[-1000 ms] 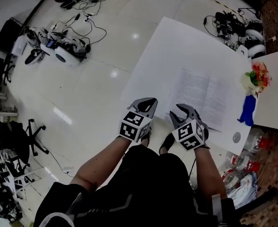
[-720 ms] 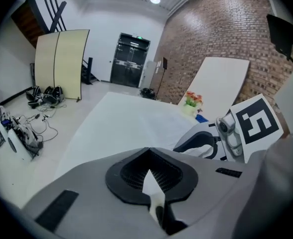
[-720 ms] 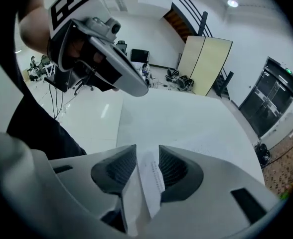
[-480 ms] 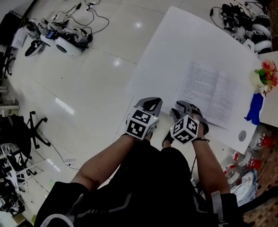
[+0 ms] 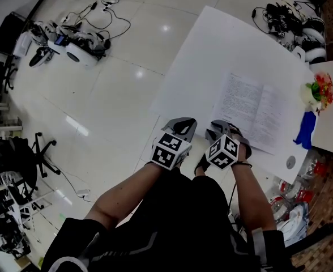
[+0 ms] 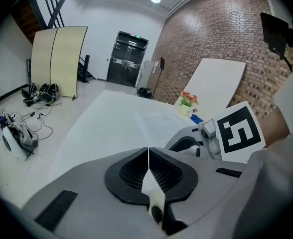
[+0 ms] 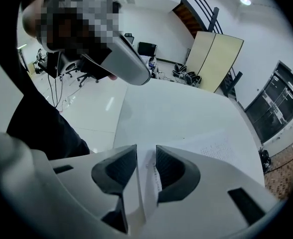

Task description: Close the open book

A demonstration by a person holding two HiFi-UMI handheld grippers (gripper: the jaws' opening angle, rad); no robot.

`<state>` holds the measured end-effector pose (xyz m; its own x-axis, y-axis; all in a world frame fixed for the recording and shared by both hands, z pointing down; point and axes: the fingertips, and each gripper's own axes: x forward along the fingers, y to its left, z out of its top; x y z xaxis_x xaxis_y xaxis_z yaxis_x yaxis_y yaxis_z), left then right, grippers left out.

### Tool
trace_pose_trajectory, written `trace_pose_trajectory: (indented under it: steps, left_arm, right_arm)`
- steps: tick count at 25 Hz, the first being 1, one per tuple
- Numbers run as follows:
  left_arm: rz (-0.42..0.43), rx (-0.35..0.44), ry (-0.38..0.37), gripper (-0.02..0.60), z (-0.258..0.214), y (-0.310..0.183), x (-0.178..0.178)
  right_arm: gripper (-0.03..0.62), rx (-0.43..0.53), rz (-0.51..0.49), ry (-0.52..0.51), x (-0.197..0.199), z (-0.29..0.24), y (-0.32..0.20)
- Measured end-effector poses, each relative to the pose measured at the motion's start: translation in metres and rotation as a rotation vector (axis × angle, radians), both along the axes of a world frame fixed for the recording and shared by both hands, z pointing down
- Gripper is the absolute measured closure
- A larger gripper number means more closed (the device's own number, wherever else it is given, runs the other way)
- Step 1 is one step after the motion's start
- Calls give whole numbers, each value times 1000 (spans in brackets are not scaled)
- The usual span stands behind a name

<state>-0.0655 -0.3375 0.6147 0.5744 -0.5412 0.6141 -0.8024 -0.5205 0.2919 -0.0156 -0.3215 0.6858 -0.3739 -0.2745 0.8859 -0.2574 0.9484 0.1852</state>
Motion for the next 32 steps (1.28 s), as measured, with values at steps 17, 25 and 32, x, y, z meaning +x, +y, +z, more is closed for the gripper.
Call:
trace_pose_trajectory:
  steps: [17, 25, 32]
  left_arm:
    - [-3, 61, 59, 588, -16, -3, 7]
    - [5, 103, 77, 588, -41, -8, 11]
    - [67, 148, 82, 588, -64, -15, 29]
  right_arm:
    - [582, -15, 106, -96, -2, -13, 1]
    - [589, 46, 282, -261, 11, -68, -9]
    - [591, 88, 531, -497, 50, -119, -14]
